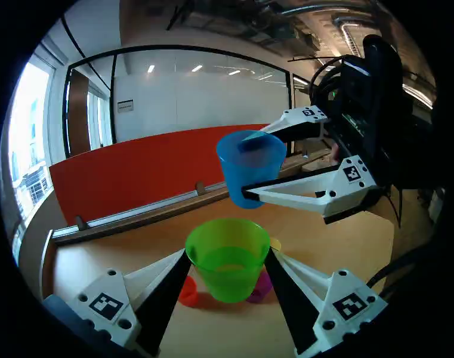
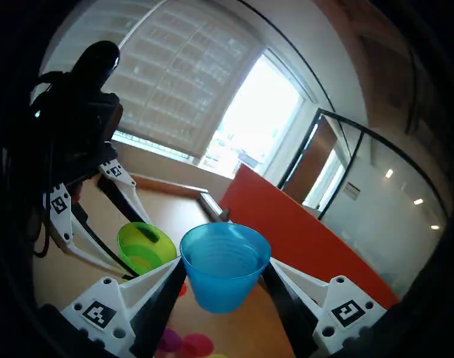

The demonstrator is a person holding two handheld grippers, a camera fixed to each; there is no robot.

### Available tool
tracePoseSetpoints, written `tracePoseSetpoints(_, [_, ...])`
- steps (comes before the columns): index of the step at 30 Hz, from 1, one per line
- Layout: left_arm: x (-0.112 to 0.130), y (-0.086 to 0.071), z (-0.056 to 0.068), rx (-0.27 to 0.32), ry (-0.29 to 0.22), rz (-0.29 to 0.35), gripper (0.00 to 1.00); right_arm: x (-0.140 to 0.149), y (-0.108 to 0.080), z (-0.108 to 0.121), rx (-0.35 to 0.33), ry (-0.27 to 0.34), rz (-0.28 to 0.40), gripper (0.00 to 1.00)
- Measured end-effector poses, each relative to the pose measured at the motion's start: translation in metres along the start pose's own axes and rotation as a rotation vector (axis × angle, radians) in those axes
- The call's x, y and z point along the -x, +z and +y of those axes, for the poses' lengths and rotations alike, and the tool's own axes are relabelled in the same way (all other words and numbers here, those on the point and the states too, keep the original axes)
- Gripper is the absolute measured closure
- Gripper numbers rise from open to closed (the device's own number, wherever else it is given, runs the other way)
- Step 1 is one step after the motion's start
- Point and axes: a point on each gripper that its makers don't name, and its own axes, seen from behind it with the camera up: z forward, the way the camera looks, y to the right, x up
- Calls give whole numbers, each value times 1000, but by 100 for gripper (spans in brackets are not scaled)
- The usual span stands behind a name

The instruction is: Pour water

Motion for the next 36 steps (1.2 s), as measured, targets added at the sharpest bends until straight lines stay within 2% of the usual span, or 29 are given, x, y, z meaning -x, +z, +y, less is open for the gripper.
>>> tracePoseSetpoints(7, [1,-1,-2,-3,1,-1,14,9,-4,-2,-1,115,-12,11])
tracePoseSetpoints(13, [1,-2,-3,-5,0,-1,14,17,-5,-6,-3,188,-30,11])
tracePoseSetpoints(36, [19,0,-6,-7,2,-33,14,41,-16,-12,28,279,-84,11])
